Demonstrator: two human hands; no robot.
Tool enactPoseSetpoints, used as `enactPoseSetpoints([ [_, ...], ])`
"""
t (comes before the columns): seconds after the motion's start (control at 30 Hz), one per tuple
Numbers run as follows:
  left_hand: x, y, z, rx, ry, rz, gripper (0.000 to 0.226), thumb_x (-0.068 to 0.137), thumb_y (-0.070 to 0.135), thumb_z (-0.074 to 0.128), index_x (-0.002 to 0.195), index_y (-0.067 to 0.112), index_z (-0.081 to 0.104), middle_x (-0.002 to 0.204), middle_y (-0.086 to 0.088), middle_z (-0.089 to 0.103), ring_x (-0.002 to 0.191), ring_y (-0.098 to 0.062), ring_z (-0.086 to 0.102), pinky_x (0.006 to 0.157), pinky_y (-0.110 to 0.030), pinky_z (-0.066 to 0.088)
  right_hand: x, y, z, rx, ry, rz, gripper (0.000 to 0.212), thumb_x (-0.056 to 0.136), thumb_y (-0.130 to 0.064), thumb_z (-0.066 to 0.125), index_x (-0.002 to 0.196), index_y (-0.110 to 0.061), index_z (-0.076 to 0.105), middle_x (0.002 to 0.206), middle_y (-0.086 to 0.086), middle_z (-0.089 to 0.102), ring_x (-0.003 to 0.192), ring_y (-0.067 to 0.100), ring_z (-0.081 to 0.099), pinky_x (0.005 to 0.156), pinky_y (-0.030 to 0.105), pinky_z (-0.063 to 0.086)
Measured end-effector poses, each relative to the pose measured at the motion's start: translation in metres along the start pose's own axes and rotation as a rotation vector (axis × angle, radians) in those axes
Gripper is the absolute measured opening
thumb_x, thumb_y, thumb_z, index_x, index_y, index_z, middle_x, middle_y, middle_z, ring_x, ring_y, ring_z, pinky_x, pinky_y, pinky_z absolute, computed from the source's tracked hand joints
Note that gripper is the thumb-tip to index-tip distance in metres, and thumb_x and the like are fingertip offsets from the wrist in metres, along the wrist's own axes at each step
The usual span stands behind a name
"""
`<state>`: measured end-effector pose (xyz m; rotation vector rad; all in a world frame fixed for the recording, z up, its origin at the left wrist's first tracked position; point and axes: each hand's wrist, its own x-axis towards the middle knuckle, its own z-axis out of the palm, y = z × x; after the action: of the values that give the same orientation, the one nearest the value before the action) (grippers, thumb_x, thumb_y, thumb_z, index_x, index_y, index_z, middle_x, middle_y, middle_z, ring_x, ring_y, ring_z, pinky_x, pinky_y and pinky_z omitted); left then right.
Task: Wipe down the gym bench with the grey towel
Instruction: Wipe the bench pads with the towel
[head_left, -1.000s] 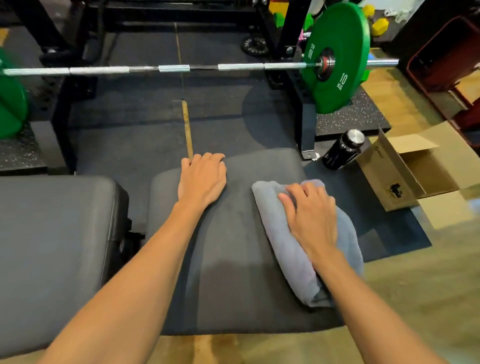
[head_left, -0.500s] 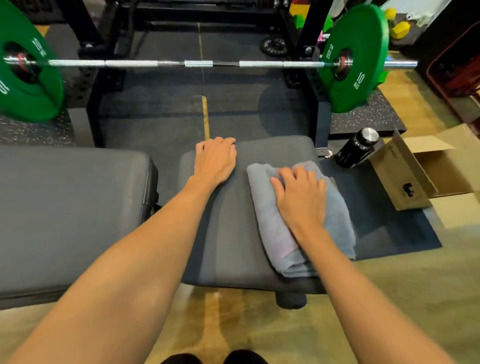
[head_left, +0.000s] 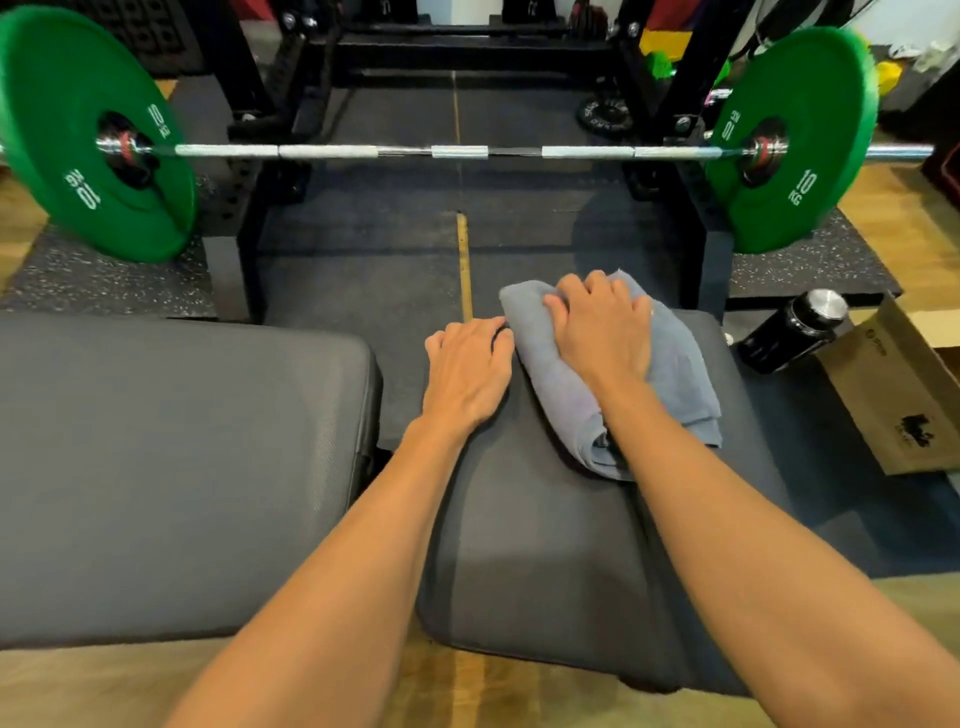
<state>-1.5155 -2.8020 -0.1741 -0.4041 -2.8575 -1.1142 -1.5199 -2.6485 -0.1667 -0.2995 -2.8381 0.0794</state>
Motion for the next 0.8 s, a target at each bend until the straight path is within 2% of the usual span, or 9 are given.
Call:
enactPoseSetpoints([
  [0.2,-0.003,0.001,-0.018,-0.096,-0.142,-0.186,0.037,0.099,0.018,0.026,0.103,0.008,0.062,0.12,-0.018,0.061,0.112,-0.035,0.051,0.09,-0.039,0.032,-0.073,-0.01,-0.03,0.052,-0.029,0.003,0.033,0.098,-0.042,0.039,0.103,-0.017,0.06,0.099,0.009,0.06,0.091,0.029,0.05,0.076,0.041,0.031],
  [0.27,-0.011,-0.003,-0.024,-0.1,-0.161,-0.238,0.041,0.1,0.021,0.024,0.116,0.007,0.059,0.128,-0.017,0.056,0.119,-0.036,0.046,0.09,-0.041,0.03,-0.113,-0.017,-0.044,0.042,-0.07,0.019,0.031,0.098,-0.042,0.044,0.103,-0.017,0.061,0.099,0.009,0.06,0.091,0.031,0.051,0.077,0.043,0.033],
  [0.37,-0.022,-0.006,-0.028,-0.117,-0.182,-0.222,0.042,0.102,0.023,0.024,0.133,0.012,0.05,0.144,-0.014,0.044,0.131,-0.035,0.036,0.105,-0.043,0.027,-0.168,-0.025,-0.06,0.029,-0.051,0.023,0.027,0.096,-0.041,0.047,0.097,-0.02,0.063,0.092,0.007,0.06,0.082,0.029,0.052,0.071,0.043,0.035],
  [0.43,-0.024,-0.007,-0.029,-0.154,-0.178,-0.22,0.035,0.102,0.021,0.024,0.107,0.02,0.058,0.137,-0.018,0.048,0.124,-0.034,0.04,0.099,-0.037,0.026,-0.191,-0.029,-0.063,0.023,-0.052,0.014,0.028,0.096,-0.042,0.043,0.095,-0.022,0.063,0.087,0.003,0.057,0.078,0.025,0.051,0.067,0.041,0.036],
  [0.47,-0.021,-0.007,-0.029,-0.186,-0.169,-0.243,0.032,0.102,0.02,0.023,0.091,0.026,0.053,0.131,-0.02,0.052,0.116,-0.033,0.043,0.092,-0.035,0.026,-0.192,-0.03,-0.061,0.017,-0.052,0.016,0.029,0.096,-0.042,0.041,0.093,-0.023,0.063,0.085,0.002,0.056,0.076,0.024,0.05,0.066,0.04,0.035],
  [0.57,-0.012,-0.013,-0.025,-0.298,-0.16,-0.333,0.031,0.101,0.021,0.024,0.084,0.03,0.048,0.122,-0.018,0.056,0.106,-0.026,0.041,0.086,-0.035,0.028,-0.152,-0.037,-0.045,-0.013,-0.017,0.012,0.032,0.096,-0.041,0.04,0.089,-0.021,0.062,0.082,0.003,0.057,0.073,0.025,0.05,0.064,0.04,0.032],
  [0.67,-0.004,-0.03,-0.016,-0.487,-0.11,-0.423,0.039,0.099,0.03,0.03,0.114,0.019,0.065,0.131,-0.009,0.057,0.122,-0.028,0.047,0.106,-0.043,0.035,-0.07,-0.057,-0.017,-0.003,-0.004,0.008,0.028,0.097,-0.04,0.042,0.092,-0.02,0.06,0.09,0.006,0.06,0.082,0.029,0.054,0.068,0.042,0.032],
  [0.73,-0.001,-0.034,-0.016,-0.554,-0.079,-0.455,0.045,0.099,0.032,0.03,0.138,0.019,0.049,0.142,-0.009,0.05,0.13,-0.026,0.044,0.111,-0.045,0.031,-0.028,-0.069,-0.002,0.008,-0.021,-0.014,0.027,0.098,-0.04,0.04,0.097,-0.02,0.059,0.098,0.006,0.06,0.091,0.029,0.053,0.072,0.043,0.031],
  [0.8,0.004,-0.035,-0.019,-0.561,-0.088,-0.45,0.05,0.101,0.03,0.029,0.149,0.016,0.032,0.151,-0.008,0.039,0.138,-0.024,0.036,0.116,-0.04,0.024,-0.013,-0.074,0.003,0.022,-0.022,-0.033,0.029,0.099,-0.04,0.039,0.099,-0.019,0.058,0.101,0.007,0.06,0.095,0.029,0.052,0.075,0.043,0.03],
])
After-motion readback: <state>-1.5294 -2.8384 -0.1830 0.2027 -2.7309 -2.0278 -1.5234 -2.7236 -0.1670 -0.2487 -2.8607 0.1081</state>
